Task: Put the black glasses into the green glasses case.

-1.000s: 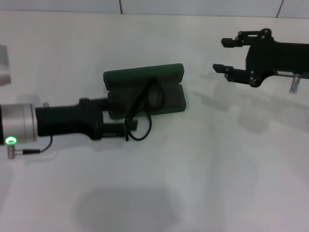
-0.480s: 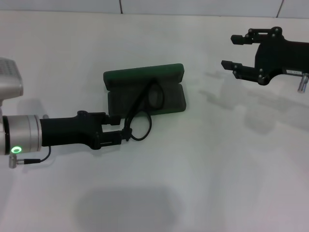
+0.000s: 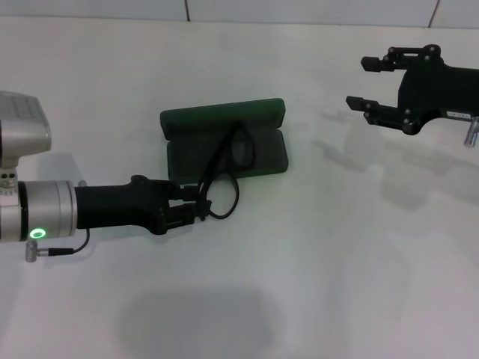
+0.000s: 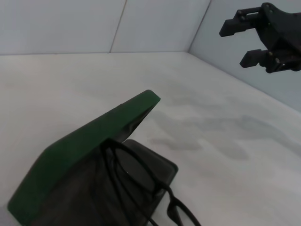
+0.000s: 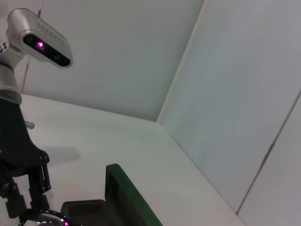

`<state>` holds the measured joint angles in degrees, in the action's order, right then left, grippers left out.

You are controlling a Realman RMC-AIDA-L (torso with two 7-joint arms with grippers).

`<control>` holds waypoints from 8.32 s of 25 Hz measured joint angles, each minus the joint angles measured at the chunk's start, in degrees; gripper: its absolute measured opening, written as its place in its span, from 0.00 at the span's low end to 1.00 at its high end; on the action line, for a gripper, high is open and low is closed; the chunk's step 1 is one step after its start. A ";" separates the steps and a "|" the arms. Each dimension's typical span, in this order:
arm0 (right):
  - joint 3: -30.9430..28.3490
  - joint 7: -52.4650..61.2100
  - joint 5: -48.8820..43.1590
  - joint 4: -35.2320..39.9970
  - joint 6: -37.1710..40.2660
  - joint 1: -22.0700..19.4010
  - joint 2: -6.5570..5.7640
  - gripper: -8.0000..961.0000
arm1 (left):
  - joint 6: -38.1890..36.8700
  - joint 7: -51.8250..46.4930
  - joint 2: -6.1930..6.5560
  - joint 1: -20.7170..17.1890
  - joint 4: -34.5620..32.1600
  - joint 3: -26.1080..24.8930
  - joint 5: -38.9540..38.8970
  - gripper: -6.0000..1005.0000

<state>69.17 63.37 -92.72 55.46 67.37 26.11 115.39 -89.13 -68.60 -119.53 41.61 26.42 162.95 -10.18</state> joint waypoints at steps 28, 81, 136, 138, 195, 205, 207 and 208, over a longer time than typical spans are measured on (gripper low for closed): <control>-3.77 -2.24 -0.01 0.94 1.09 -2.19 0.09 0.57 | 4.06 -4.58 0.50 2.74 -0.13 0.01 -0.62 0.19; -8.26 -6.68 9.09 -5.59 7.60 -7.99 0.29 0.57 | 9.47 -12.82 5.29 19.95 2.08 0.09 19.58 0.28; -5.18 -6.68 8.51 -5.81 8.82 -5.89 0.09 0.57 | 12.22 7.52 1.64 12.12 4.52 0.09 -0.17 0.43; -5.18 -6.68 8.51 -5.81 8.82 -5.88 0.09 0.57 | 13.04 7.54 1.53 12.20 4.52 0.09 -0.15 0.40; -5.22 -7.38 8.97 -5.81 9.10 -6.07 0.19 0.57 | -1.04 73.06 0.11 3.68 -6.85 0.00 -41.60 0.20; -5.17 -7.19 8.97 -5.91 8.92 -5.96 0.27 0.57 | -0.72 76.52 0.83 3.13 -9.64 -0.01 -39.01 0.20; -5.17 -7.12 8.97 -5.97 8.85 -5.83 0.27 0.57 | 0.05 77.84 0.21 2.94 -8.98 -0.02 -38.23 0.20; -5.17 -7.10 8.97 -6.00 8.82 -5.79 0.27 0.57 | 0.07 77.39 0.16 2.93 -8.85 -0.01 -38.35 0.20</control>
<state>63.99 56.27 -83.75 49.46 76.19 20.32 115.67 -89.06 8.79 -119.38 44.53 17.57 162.94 -48.53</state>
